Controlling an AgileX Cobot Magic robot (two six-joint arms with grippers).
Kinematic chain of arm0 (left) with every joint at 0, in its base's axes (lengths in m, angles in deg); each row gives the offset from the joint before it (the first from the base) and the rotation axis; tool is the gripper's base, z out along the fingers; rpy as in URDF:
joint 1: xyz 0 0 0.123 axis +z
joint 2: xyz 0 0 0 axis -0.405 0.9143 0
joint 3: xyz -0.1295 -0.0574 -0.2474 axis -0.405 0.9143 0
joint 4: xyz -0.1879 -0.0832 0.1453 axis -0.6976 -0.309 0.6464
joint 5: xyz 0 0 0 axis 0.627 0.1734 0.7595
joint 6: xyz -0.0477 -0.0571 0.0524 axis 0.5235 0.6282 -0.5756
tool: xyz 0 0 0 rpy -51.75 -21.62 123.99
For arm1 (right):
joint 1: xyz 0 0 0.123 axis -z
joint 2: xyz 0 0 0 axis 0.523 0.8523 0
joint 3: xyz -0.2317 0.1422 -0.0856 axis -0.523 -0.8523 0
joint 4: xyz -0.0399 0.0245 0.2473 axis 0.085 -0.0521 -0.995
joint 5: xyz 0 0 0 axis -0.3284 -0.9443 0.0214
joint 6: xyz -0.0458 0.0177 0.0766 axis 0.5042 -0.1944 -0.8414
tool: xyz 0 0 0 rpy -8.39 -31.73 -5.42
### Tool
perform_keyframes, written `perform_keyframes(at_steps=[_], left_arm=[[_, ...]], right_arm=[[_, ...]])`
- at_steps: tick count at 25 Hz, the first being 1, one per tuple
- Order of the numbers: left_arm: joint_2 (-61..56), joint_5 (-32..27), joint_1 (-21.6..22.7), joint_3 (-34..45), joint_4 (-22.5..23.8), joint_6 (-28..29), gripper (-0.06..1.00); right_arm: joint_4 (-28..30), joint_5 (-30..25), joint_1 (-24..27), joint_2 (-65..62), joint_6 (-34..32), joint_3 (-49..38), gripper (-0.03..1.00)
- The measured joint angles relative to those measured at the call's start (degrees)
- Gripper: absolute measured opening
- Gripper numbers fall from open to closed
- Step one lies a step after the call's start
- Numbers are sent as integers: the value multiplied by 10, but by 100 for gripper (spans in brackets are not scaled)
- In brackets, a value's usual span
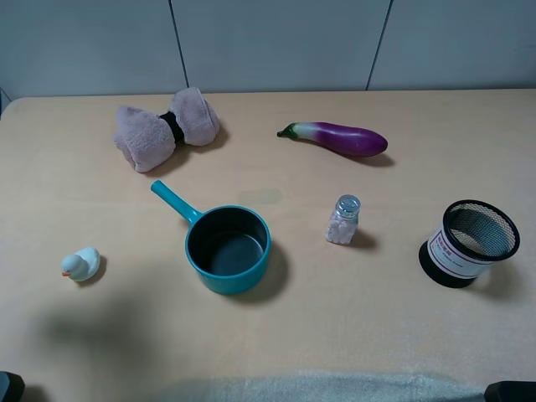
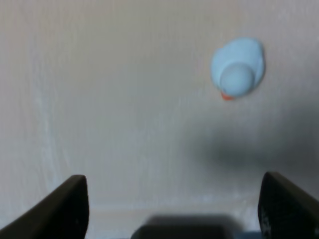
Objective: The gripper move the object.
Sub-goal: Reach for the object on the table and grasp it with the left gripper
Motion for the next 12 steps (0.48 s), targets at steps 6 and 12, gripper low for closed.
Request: perform_keyframes(at_steps=[6, 12], left_arm=[[83, 29, 0, -31, 0, -18, 70], [142, 33, -19, -32, 1, -77, 70]], right_arm=[[0, 0, 0, 0, 0, 0, 67], [0, 0, 0, 0, 0, 0, 67]])
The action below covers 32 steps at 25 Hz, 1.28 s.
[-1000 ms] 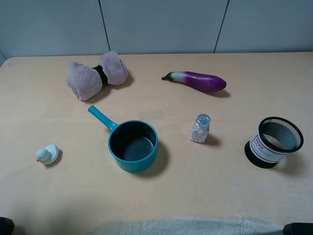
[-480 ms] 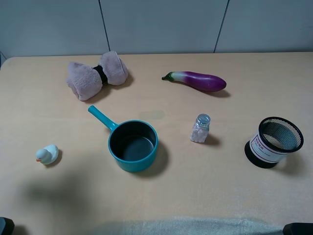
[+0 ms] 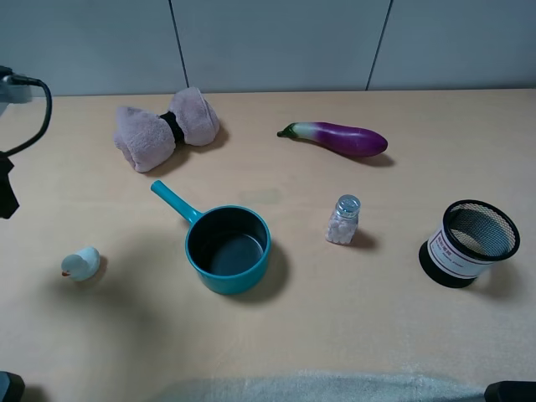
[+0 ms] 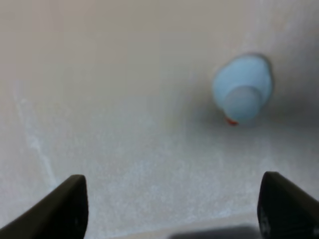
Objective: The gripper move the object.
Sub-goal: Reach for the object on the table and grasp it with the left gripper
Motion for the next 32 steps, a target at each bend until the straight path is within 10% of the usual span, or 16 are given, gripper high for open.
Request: perform_keyframes(at_steps=[14, 32], left_arm=[[72, 32, -163, 1, 28, -116, 70], [101, 202, -173, 121, 28, -111, 70]], right_arm=[[0, 1, 0, 0, 0, 0, 67], [0, 1, 0, 0, 0, 0, 67]])
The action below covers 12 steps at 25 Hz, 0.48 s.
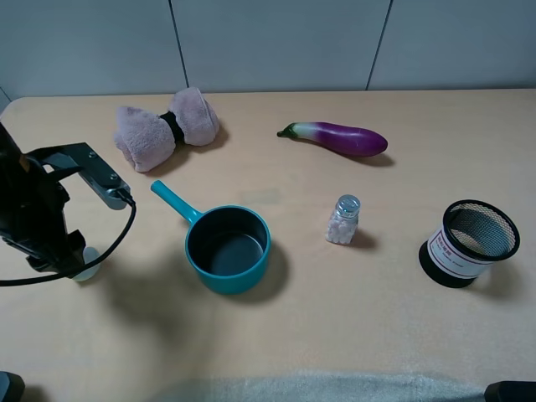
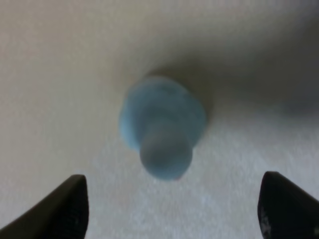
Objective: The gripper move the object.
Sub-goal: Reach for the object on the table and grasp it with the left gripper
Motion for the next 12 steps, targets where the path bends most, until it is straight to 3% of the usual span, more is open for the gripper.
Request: perform_keyframes(at_steps=[12], left_arm=[[-1, 94, 7, 40, 0, 6, 70]], right_arm=[[0, -1, 0, 0, 0, 0, 67]])
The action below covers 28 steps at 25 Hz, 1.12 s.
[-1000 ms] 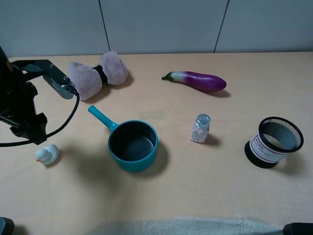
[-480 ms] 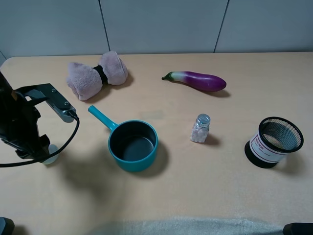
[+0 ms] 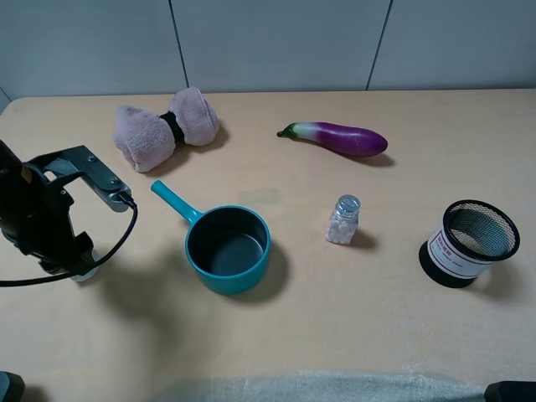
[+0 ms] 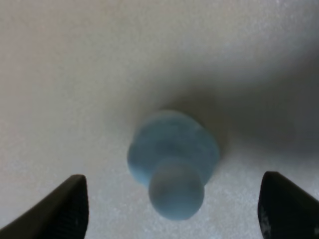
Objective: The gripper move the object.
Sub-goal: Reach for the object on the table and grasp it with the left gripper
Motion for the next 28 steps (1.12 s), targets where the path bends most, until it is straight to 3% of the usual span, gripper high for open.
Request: perform_keyframes(at_steps=[28], left_arm=[[114, 35, 0, -9, 0, 1, 70]], right_arm=[[0, 1, 0, 0, 0, 0, 67]])
